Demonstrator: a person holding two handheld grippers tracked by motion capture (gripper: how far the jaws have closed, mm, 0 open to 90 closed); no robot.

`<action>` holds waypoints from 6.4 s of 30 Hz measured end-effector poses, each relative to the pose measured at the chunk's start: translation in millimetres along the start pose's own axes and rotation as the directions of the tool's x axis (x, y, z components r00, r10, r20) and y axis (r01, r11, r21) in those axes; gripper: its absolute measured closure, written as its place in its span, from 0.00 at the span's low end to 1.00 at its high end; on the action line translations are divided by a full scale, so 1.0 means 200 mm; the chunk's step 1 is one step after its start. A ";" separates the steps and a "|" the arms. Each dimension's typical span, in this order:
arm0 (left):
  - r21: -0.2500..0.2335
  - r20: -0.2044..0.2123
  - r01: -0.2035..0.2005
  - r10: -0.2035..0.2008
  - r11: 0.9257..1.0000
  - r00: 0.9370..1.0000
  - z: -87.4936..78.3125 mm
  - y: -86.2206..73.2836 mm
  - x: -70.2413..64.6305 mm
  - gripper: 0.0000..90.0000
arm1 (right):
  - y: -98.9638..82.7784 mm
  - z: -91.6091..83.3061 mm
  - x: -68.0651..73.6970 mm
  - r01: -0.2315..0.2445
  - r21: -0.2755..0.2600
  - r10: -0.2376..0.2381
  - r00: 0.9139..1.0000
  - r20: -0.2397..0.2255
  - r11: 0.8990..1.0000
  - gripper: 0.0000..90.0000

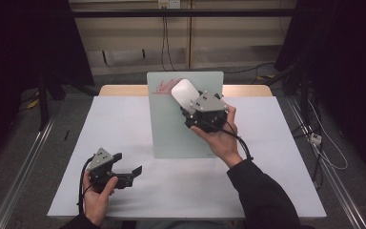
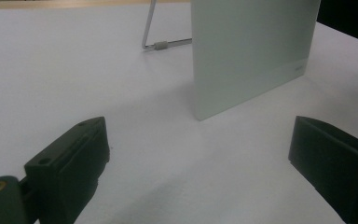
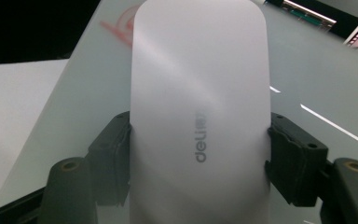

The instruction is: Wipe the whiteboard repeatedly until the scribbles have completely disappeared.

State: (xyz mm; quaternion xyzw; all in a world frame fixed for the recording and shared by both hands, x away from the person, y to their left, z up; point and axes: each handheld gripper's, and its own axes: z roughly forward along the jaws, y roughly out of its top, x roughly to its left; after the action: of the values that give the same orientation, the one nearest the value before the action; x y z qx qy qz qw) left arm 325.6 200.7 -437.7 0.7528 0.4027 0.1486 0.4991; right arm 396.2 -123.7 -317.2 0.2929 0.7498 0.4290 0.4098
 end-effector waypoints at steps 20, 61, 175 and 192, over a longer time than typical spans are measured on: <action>-0.002 0.003 0.000 0.000 1.000 1.000 0.00 0.00 0.00 0.05 | 0.03 0.09 0.16 0.053 0.022 -0.051 0.994 -0.092 0.998 0.35; 0.009 0.002 -0.009 0.009 1.000 1.000 0.00 0.00 0.00 0.05 | 0.07 -0.02 -0.07 0.040 0.036 -0.043 0.994 0.102 0.999 0.35; -0.012 0.006 0.003 -0.003 1.000 1.000 -0.01 0.00 0.00 0.05 | 0.25 0.18 0.21 0.065 0.038 -0.062 0.995 -0.076 0.997 0.35; -0.010 0.005 0.001 -0.001 1.000 1.000 -0.01 0.00 0.00 0.05 | 0.20 0.21 0.29 0.059 0.044 -0.053 0.990 -0.129 0.997 0.35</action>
State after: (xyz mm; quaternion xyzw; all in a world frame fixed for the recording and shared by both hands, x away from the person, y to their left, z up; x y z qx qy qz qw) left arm 324.6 202.0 -436.8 0.7504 0.4011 0.1487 0.5039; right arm 407.4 -42.6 -314.5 0.2534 0.7923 0.4175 0.3656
